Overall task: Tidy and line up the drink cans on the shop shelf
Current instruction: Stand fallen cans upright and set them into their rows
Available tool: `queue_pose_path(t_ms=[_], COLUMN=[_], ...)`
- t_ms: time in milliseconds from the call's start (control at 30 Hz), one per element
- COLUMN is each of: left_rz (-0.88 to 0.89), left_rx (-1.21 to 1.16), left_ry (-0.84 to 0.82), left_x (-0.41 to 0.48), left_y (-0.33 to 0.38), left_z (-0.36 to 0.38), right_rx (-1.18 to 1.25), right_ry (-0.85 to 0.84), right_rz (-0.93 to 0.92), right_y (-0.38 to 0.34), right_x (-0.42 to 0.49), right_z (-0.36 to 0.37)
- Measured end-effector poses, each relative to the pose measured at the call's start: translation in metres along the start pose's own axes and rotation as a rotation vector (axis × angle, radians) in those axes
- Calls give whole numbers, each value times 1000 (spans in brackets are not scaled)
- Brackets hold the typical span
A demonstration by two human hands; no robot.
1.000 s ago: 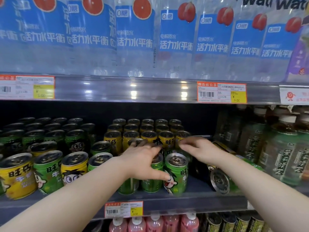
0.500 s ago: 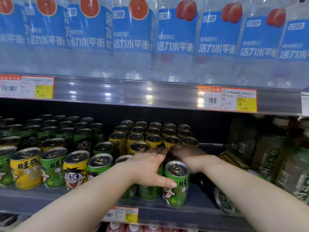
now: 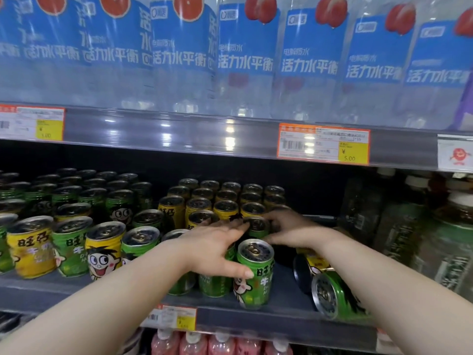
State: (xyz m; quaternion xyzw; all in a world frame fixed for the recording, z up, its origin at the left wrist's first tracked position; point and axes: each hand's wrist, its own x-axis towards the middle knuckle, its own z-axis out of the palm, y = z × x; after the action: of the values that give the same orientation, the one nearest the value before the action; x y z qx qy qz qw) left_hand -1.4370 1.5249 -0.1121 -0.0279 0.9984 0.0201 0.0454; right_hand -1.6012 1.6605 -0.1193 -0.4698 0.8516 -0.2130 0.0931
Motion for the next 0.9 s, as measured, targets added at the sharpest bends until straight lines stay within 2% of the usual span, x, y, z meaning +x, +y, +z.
queue_pose_path(t_ms=[67, 133, 233, 300, 400, 500, 600, 667, 700, 833, 900], left_rz=[-4, 0, 16, 23, 67, 154, 202, 208, 210, 226, 227], left_rx=[-5, -10, -8, 1, -7, -56, -4, 9, 6, 9, 10], left_ry=[0, 2, 9, 9, 27, 35, 16, 20, 22, 40, 43], left_x=[0, -1, 0, 0, 1, 8, 13, 14, 14, 14, 14], left_y=[0, 0, 0, 1, 2, 12, 20, 19, 17, 16, 16], left_z=[0, -1, 0, 0, -2, -1, 5, 7, 7, 7, 8], right_rx=[48, 20, -177, -282, -289, -453, -680, -665, -591, -47, 44], right_ry=[-48, -4, 30, -102, -302, -376, -209, -65, -5, 222, 320], right_rz=[7, 66, 178, 212, 258, 276, 174, 158, 186, 283, 271], right_y=[-6, -8, -5, -4, -7, -8, -11, -15, -17, -29, -36], right_x=[-3, -13, -47, -75, -110, -130, -139, -145, -148, -152, -143], right_z=[-1, -13, -44, -58, -57, -35, -15, -14, -18, -40, -41])
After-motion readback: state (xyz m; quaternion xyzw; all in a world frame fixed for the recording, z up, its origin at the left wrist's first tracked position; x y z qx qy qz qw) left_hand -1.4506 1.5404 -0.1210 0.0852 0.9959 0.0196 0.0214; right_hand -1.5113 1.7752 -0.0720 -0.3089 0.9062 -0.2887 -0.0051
